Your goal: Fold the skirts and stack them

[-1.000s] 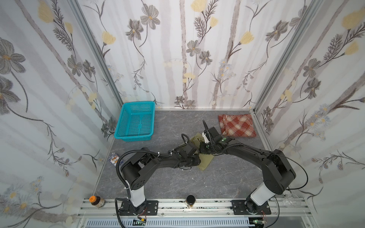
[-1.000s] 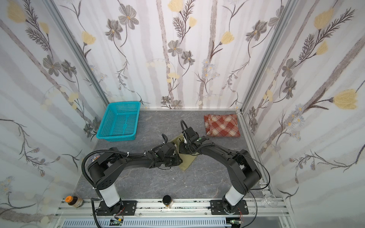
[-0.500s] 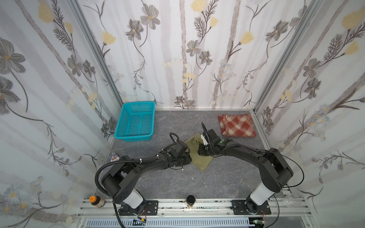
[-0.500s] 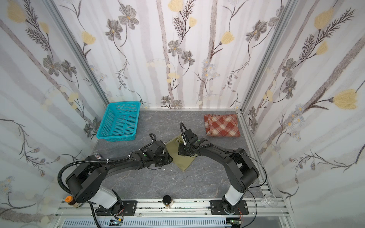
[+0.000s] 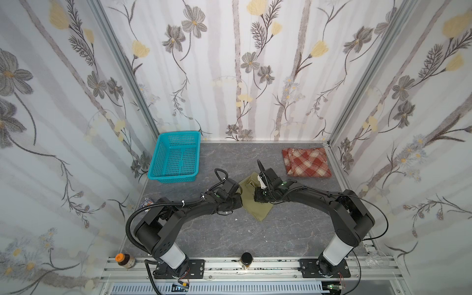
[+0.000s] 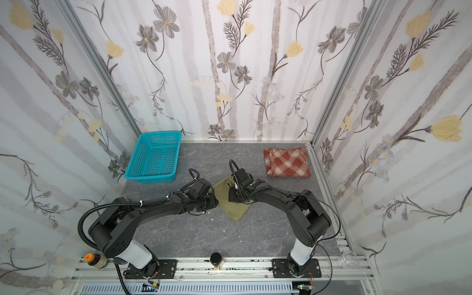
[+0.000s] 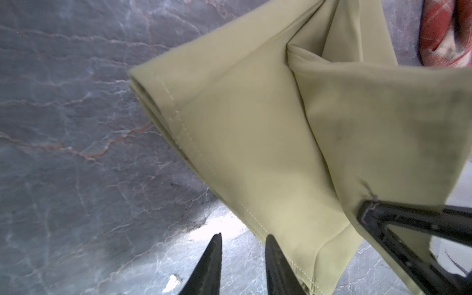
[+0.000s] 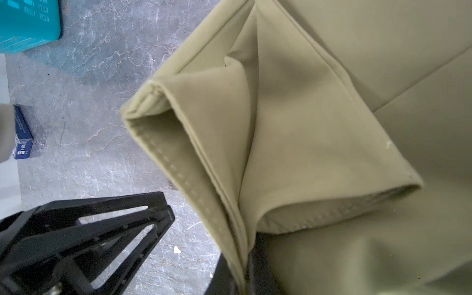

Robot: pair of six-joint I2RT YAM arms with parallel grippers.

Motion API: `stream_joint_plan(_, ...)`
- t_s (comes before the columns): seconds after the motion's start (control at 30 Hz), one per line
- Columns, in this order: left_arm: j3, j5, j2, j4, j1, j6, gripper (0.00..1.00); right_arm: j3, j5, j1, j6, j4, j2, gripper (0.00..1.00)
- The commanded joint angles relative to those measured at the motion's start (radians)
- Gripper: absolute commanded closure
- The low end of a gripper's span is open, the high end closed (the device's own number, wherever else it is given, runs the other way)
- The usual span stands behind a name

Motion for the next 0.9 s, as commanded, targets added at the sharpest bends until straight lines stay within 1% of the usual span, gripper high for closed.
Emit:
stream_joint_plan(0.0, 0.028, -0.043, 0.018, -0.001, 0.001, 0.028, 0.68, 0.014, 0.029, 0.001, 0.018, 0.026, 0.000, 1.00)
stream_joint_plan(0.07, 0.045, -0.051, 0.040, 0.000, 0.001, 0.038, 0.70, 0.017, 0.031, 0.002, 0.022, 0.027, 0.005, 1.00)
stream_joint_plan(0.17, 0.062, -0.059, 0.076, 0.004, 0.001, 0.044, 0.76, 0.017, 0.033, 0.001, 0.025, 0.028, 0.010, 1.00)
stream_joint_plan(0.2, 0.065, -0.061, 0.087, 0.005, 0.000, 0.046, 0.79, 0.016, 0.035, 0.001, 0.027, 0.029, 0.010, 1.00)
stream_joint_plan(0.27, 0.070, -0.060, 0.110, 0.007, 0.000, 0.050, 0.89, 0.015, 0.036, 0.001, 0.027, 0.028, 0.011, 1.00)
stream_joint_plan(0.3, 0.069, -0.058, 0.119, 0.009, 0.000, 0.050, 0.90, 0.016, 0.037, 0.001, 0.027, 0.028, 0.011, 1.00)
stream_joint_plan(0.43, 0.061, -0.058, 0.137, 0.016, -0.007, 0.046, 0.92, 0.017, 0.045, 0.002, 0.028, 0.031, 0.011, 1.00)
stream_joint_plan(0.67, 0.056, -0.051, 0.154, 0.030, -0.028, 0.031, 0.94, 0.054, 0.082, 0.024, 0.018, -0.004, 0.027, 1.00)
stream_joint_plan(0.87, 0.049, -0.049, 0.158, 0.037, -0.037, 0.020, 0.94, 0.064, 0.082, 0.028, 0.021, 0.007, 0.055, 1.00)
